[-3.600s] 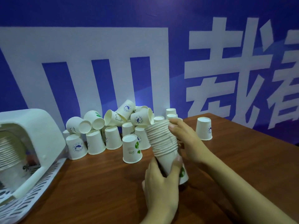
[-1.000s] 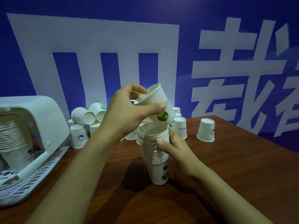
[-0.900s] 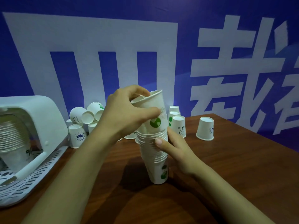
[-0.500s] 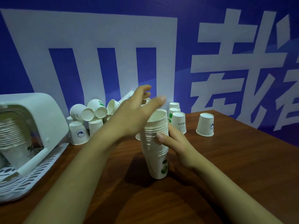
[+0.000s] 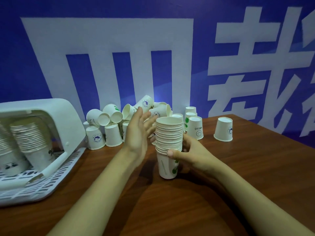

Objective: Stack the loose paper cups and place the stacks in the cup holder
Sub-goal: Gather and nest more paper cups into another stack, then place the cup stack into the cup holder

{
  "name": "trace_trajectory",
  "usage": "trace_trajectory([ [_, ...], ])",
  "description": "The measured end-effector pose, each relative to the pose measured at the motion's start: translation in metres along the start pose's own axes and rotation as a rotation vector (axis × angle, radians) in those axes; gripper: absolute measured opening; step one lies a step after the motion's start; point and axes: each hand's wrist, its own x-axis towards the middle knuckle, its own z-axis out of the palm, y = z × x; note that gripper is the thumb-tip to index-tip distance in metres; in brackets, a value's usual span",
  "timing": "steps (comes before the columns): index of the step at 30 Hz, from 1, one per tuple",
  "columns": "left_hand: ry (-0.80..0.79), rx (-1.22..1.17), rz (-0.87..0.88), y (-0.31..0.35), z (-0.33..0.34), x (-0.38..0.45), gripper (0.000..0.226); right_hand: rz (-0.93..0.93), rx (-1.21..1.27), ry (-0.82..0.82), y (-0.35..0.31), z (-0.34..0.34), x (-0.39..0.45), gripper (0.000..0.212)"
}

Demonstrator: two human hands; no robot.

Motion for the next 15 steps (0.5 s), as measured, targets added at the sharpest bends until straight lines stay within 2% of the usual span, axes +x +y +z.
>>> trace_trajectory([
  [2,-0.049,0.03,0.017,-0.008,-0.005,-0.008,0.07,-0.019,-0.001,-0.019,-0.001,0.0,-0.001,0.056],
  [5,-0.12,0.15,0.084,-0.025,-0.005,-0.019,0.065,0.003,-0.08,-0.07,0.001,0.0,-0.003,0.064],
  [7,-0.079,0.301,0.12,-0.04,-0.005,-0.022,0.086,-0.001,-0.209,-0.09,0.004,0.003,-0.003,0.069],
  [8,-0.046,0.412,0.141,-0.049,-0.007,-0.023,0.09,-0.01,-0.254,-0.102,0.007,0.005,-0.002,0.064],
  [11,0.043,0.658,0.146,-0.065,-0.02,-0.031,0.081,-0.009,-0.276,-0.124,0.01,0.017,-0.002,0.057],
  [15,0.151,0.731,0.183,-0.045,-0.054,-0.061,0.063,-0.03,-0.242,-0.198,0.001,0.048,-0.005,0.073],
])
